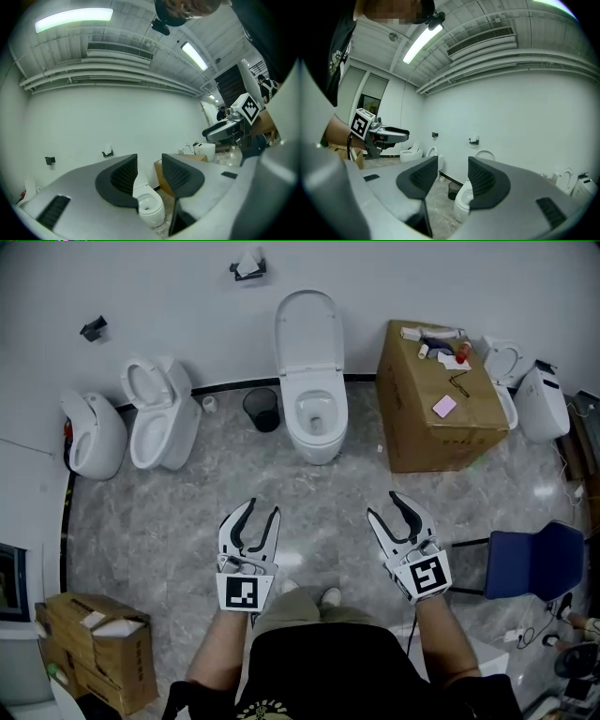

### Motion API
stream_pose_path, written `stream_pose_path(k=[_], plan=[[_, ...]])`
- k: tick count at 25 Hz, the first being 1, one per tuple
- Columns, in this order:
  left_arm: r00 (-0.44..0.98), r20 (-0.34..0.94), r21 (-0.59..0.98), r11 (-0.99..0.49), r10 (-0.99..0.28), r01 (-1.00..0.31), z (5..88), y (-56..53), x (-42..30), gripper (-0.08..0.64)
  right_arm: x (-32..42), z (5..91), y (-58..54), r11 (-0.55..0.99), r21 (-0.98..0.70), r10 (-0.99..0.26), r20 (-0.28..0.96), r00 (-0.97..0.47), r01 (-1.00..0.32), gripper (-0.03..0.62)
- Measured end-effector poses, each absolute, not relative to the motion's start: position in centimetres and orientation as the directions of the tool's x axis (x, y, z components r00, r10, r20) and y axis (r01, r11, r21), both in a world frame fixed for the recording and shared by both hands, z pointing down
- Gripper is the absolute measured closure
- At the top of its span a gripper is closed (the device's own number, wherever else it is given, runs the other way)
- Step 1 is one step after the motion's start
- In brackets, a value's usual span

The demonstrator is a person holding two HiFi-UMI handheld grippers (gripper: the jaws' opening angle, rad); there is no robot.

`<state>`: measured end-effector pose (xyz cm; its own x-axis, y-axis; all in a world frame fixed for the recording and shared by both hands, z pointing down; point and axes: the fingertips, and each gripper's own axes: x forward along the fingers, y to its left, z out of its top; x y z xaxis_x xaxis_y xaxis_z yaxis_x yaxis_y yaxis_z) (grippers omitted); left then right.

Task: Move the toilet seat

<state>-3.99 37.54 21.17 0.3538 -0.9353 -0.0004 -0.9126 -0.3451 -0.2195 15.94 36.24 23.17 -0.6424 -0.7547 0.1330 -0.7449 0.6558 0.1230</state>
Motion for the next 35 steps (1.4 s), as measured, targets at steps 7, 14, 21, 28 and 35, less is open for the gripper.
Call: stream_pose_path(k=[7, 14, 21, 28, 35], plan=[[0.356, 0.040, -0.208, -0.356, -0.934, -0.911, 23.5, 35.1, -3.5, 0.370, 16.7, 25.0, 33.9, 0.650, 0.106, -0.758, 0.144, -0.636, -0.752, 0.399], [0.375, 0.055, -0.189, -0.379, -0.925, -0.906, 24.6, 32.2, -2.9, 0.345, 16.6, 26.5, 31.5, 0.653, 0.093, -0.754, 0.175, -0.633, -0.751, 0.399], [0.380, 0.043, -0.192, -0.381, -0.924, -0.905, 24.5, 27.8, -4.4, 0.345, 14.8, 26.2, 27.0, 0.650, 0.095, -0.757, 0.172, -0.631, -0.754, 0.397], [0.408, 0.053, -0.207, -0.410, -0.911, -0.888, 24.6, 22.0, -5.3, 0.345, 12.7, 25.8, 21.2, 0.662, 0.110, -0.747, 0.182, -0.640, -0.742, 0.399], [0.417, 0.072, -0.209, -0.422, -0.906, -0.882, 24.8, 15.7, -7.8, 0.345, 10.2, 25.2, 15.4, 0.658, 0.123, -0.750, 0.190, -0.633, -0.743, 0.397]])
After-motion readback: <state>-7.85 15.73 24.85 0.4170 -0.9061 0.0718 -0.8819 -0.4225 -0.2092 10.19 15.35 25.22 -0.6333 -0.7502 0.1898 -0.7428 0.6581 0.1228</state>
